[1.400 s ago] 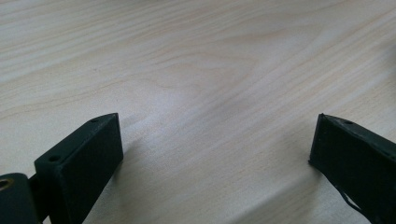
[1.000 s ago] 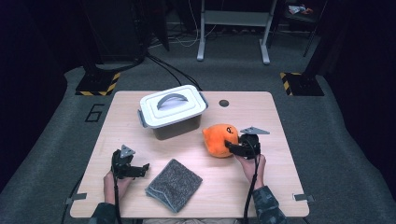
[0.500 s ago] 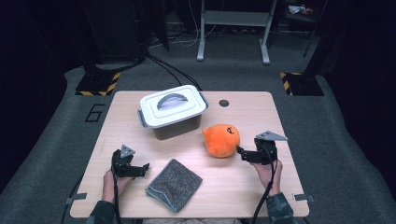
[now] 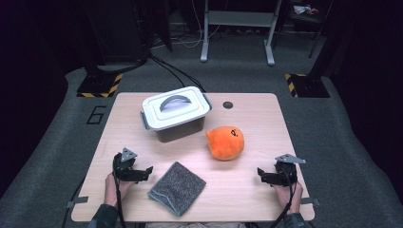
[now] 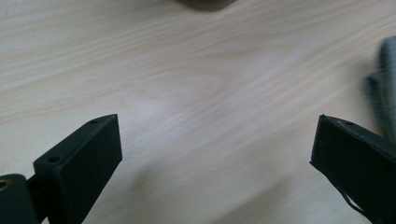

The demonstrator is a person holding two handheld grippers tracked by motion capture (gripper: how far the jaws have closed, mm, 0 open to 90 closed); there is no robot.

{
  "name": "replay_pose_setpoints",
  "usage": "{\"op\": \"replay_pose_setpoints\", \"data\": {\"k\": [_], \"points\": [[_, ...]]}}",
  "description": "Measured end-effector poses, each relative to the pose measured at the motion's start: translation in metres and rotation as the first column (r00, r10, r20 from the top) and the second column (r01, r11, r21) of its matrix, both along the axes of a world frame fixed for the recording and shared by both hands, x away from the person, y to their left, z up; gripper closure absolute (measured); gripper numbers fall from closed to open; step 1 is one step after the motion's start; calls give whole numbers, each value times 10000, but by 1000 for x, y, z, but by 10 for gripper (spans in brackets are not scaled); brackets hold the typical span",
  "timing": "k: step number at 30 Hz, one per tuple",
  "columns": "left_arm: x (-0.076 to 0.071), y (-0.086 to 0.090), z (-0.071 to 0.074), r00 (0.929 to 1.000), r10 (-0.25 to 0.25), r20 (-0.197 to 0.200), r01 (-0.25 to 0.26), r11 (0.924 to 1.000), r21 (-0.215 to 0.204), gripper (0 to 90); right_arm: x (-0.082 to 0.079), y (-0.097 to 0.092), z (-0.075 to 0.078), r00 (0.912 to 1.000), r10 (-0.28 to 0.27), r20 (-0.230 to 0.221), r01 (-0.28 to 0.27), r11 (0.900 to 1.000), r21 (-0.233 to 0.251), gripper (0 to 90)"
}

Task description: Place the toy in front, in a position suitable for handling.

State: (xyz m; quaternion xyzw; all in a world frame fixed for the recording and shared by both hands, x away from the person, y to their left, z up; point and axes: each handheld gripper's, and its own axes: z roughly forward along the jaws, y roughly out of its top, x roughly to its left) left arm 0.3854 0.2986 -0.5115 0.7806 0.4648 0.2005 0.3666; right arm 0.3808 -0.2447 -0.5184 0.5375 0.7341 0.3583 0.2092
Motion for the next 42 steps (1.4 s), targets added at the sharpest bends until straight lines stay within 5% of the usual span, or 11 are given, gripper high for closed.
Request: {"op": "replay_pose_setpoints", "data": {"k": [4,10,19,31,35,42], "points": [[-15,-17,11,9977,-608,299,611,9981,-121,12,1,-3,-7,9999,-87,-75,85,9998,-206,63],[-30,-45,24,9849,-1713,250,1720,9847,-298,17,2,1,-8,10000,-21,-58,18,9978,-660,69],[-43,-83,11,9509,-3055,-489,3070,9513,264,88,2,1,-8,9999,27,99,-20,9973,-728,83],[-49,-91,-8,9466,-3177,-554,3220,9410,1038,201,1,-1,-9,9999,-70,126,77,9982,-602,111],[-50,-90,-6,9446,-3253,-443,3282,9385,1077,360,1,1,-9,10000,17,83,-11,9976,-694,120],[-53,-86,-6,9526,-3041,-57,3030,9474,1025,663,0,0,-8,9998,-77,160,84,9987,-503,127]]}}
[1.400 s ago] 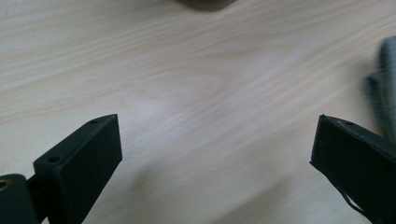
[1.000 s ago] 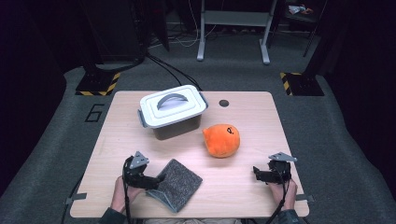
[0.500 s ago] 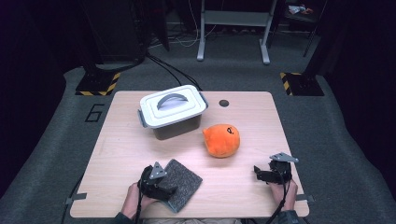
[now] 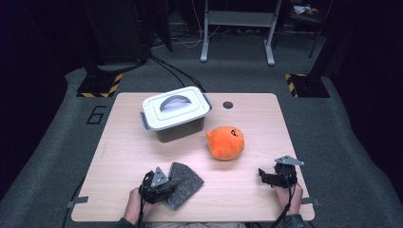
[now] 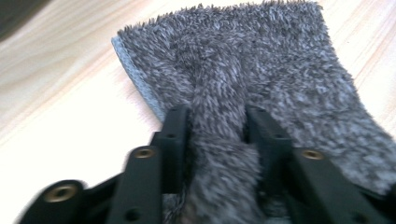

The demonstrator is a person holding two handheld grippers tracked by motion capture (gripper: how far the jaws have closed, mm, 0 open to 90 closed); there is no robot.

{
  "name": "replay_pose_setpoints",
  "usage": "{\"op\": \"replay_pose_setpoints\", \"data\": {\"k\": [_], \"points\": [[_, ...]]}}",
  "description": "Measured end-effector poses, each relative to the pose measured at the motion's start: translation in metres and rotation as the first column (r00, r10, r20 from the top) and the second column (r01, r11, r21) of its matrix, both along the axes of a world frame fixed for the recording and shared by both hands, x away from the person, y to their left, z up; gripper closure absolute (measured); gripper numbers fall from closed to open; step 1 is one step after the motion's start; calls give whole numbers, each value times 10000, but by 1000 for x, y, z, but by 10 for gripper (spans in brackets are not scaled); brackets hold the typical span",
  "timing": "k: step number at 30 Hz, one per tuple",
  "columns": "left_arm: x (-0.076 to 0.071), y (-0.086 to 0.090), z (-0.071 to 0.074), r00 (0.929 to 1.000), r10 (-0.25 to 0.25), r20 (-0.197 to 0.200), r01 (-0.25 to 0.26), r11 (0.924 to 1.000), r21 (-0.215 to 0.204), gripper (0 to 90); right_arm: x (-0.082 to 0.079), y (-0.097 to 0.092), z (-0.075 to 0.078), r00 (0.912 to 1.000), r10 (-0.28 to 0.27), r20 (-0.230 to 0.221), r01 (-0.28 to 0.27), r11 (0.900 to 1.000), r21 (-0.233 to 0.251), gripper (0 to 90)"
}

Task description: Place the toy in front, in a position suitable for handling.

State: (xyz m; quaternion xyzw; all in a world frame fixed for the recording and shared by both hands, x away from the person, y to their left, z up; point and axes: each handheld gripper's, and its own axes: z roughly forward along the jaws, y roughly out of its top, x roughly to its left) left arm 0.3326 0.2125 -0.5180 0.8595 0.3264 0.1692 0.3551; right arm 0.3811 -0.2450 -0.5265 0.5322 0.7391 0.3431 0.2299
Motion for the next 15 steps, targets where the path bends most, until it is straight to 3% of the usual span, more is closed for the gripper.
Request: {"op": "replay_pose_setpoints", "data": {"k": [5,15], "points": [[0,4,0,9997,-5,261,13,9995,-325,742,0,-1,0,9999,86,88,-86,9999,-70,129],[-1,2,19,9962,-723,478,765,9928,-918,749,0,0,0,10000,-34,79,33,10000,45,130]]}}
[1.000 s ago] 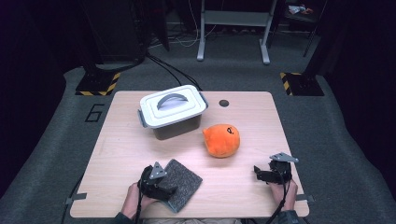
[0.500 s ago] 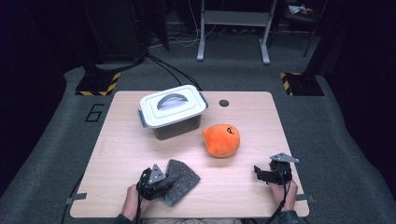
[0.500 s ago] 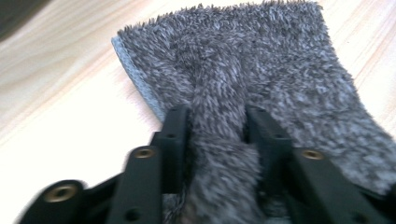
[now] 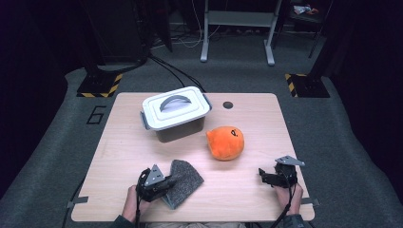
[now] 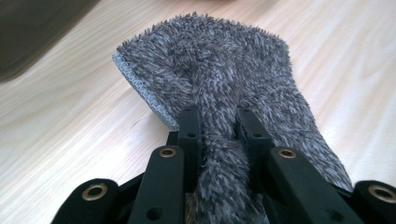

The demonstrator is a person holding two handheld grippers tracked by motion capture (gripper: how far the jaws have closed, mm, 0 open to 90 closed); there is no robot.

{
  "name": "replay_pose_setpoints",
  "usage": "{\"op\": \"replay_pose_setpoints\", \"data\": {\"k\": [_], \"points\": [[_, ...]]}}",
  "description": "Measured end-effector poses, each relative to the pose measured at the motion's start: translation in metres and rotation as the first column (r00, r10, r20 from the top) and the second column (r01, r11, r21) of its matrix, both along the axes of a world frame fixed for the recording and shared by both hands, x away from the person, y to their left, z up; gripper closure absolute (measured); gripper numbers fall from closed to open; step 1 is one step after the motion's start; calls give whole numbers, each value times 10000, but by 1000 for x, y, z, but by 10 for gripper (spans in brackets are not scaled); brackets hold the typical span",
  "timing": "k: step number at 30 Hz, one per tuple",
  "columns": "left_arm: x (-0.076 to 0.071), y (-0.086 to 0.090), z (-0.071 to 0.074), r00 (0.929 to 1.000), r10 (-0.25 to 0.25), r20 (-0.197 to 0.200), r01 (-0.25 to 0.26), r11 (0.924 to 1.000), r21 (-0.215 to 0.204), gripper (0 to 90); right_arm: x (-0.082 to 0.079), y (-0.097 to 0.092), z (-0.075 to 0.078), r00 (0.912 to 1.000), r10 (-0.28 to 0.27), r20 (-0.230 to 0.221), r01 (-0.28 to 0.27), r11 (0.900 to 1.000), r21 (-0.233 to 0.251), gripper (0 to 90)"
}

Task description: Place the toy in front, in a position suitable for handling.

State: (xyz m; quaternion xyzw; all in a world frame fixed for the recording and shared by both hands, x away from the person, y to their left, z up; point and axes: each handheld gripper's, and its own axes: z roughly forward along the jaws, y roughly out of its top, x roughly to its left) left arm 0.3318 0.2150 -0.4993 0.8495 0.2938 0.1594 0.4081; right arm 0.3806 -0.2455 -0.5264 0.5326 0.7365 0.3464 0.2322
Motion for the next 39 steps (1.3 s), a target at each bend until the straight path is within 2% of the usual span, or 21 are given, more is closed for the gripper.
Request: {"op": "replay_pose_setpoints", "data": {"k": [6,12,20,30,32,38,39], "points": [[-2,-18,9,9972,-752,54,753,9970,-163,748,0,0,0,10000,62,-39,-62,10000,-59,130],[1,-38,10,9900,-1410,35,1411,9896,-265,745,0,0,0,9999,106,-2,-106,9999,-79,129],[11,-68,8,9739,-2271,63,2269,9738,164,740,0,1,0,10000,46,-22,-47,9999,-112,129],[19,-97,0,9573,-2888,-139,2889,9573,59,737,0,2,0,10000,58,-19,-58,9999,-157,129],[21,-103,-1,9545,-2976,-192,2979,9545,166,735,0,2,-1,10000,52,-27,-52,9998,-185,129],[26,-117,-6,9447,-3246,-461,3248,9458,-40,730,0,2,0,10000,69,-55,-71,9997,-232,130],[27,-119,-7,9433,-3285,-474,3291,9443,56,729,0,2,-1,9999,92,-49,-93,9996,-265,130]]}}
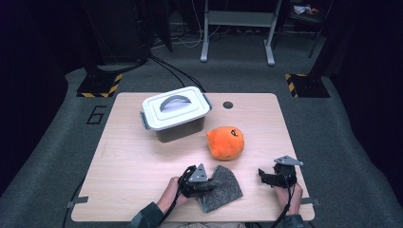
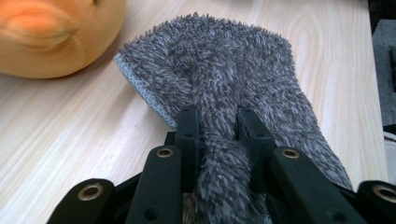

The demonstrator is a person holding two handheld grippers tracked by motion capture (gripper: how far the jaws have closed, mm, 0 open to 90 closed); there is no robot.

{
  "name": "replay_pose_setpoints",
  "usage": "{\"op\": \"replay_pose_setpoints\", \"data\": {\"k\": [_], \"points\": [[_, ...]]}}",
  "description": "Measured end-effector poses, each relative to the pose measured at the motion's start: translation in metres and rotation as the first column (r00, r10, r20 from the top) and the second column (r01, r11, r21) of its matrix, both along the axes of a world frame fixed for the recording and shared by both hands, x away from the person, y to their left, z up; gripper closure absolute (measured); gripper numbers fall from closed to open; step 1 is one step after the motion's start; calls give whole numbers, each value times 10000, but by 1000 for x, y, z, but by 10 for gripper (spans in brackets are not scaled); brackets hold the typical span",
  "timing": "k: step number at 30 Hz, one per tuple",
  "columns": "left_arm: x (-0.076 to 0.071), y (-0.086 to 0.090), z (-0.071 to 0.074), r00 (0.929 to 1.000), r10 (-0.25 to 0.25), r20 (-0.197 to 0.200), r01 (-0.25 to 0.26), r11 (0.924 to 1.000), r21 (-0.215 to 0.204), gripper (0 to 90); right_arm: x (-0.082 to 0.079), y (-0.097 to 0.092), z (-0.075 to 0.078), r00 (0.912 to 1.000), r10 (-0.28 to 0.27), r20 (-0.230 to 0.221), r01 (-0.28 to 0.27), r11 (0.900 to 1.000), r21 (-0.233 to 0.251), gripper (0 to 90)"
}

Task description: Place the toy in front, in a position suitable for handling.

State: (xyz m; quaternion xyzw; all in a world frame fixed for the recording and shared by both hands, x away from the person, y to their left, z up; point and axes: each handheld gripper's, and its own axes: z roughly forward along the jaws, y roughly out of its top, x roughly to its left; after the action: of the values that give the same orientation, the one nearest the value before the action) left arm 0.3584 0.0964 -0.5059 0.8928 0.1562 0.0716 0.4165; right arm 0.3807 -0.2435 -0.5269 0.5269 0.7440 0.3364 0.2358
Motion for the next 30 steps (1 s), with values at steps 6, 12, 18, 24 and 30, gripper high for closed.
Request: {"op": "replay_pose_setpoints", "data": {"k": [6,12,18,24,30], "points": [[4,-13,-5,9995,-251,-198,252,9997,47,724,0,0,0,10000,13,-2,-13,10000,-17,130],[8,-22,-11,9982,-412,-444,415,9991,51,709,1,1,-1,10000,33,-21,-33,9999,-97,132],[11,-18,-9,9973,-454,-576,452,9990,-51,507,1,1,-1,10000,54,-54,-55,9999,-101,132],[10,-8,-3,9984,-175,-539,168,9998,-144,289,1,1,-1,9999,47,-99,-48,10000,-78,132],[8,11,8,9988,318,-378,-330,9990,-298,196,1,1,-1,9998,110,-135,-111,9999,-100,132]]}}
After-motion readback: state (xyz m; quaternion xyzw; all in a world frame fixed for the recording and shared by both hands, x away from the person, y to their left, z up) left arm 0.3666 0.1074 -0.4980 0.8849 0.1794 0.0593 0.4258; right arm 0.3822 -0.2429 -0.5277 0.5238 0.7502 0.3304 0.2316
